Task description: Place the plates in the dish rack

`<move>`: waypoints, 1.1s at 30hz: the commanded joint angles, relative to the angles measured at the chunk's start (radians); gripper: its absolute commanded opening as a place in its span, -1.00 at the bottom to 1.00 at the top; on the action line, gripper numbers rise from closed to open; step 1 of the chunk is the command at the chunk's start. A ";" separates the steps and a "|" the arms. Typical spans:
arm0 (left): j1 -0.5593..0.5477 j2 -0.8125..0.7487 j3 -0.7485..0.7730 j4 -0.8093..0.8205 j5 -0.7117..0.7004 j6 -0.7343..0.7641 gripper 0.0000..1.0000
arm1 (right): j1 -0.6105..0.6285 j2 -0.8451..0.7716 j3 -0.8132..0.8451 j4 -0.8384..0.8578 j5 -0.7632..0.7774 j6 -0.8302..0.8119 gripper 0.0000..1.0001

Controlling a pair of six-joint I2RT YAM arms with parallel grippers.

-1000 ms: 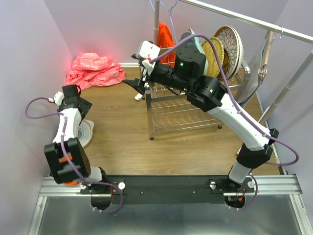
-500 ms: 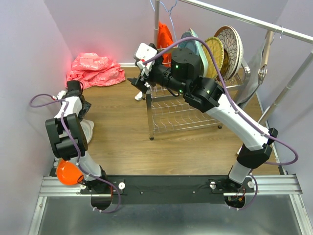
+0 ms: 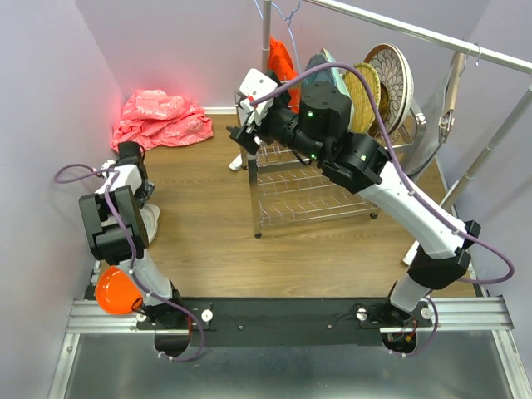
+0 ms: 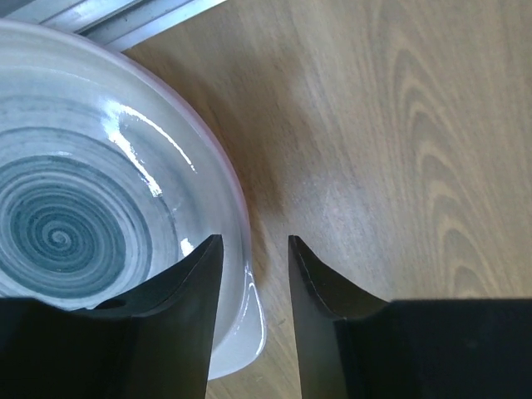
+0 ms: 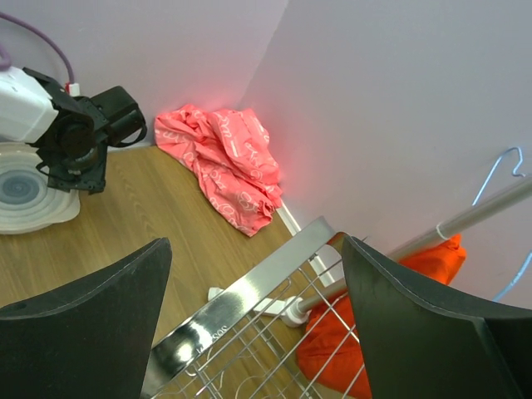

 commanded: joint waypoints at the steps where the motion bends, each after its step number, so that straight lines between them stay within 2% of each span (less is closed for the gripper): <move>1: 0.008 0.022 -0.033 0.024 -0.030 -0.001 -0.30 | 0.004 -0.040 -0.019 -0.006 0.052 0.002 0.82; 2: 0.008 0.021 -0.040 0.030 -0.018 0.002 -0.47 | 0.006 -0.043 -0.021 -0.006 0.056 0.002 0.82; 3: 0.004 0.021 -0.043 0.035 -0.012 0.002 -0.49 | 0.006 -0.048 -0.022 -0.006 0.063 0.003 0.82; 4: 0.001 0.016 -0.043 0.039 -0.004 0.005 -0.58 | 0.004 -0.051 -0.030 -0.006 0.066 0.002 0.82; 7: -0.014 0.008 -0.031 0.050 0.027 0.016 -0.66 | 0.006 -0.061 -0.038 -0.006 0.072 0.000 0.82; 13: -0.112 0.027 0.074 0.061 0.094 0.055 -0.81 | 0.006 -0.083 -0.059 -0.006 0.086 0.002 0.81; 18: -0.228 0.116 0.245 0.030 0.111 0.084 -0.85 | 0.006 -0.110 -0.070 -0.005 0.093 0.003 0.81; 23: -0.293 0.235 0.363 0.027 0.169 0.146 -0.87 | 0.006 -0.126 -0.055 -0.005 0.095 0.002 0.81; 25: -0.336 0.280 0.384 0.024 0.183 0.166 -0.88 | 0.004 -0.129 -0.045 -0.005 0.096 -0.001 0.81; 33: -0.364 0.329 0.438 0.015 0.189 0.255 -0.83 | 0.004 -0.150 -0.056 -0.002 0.084 0.002 0.81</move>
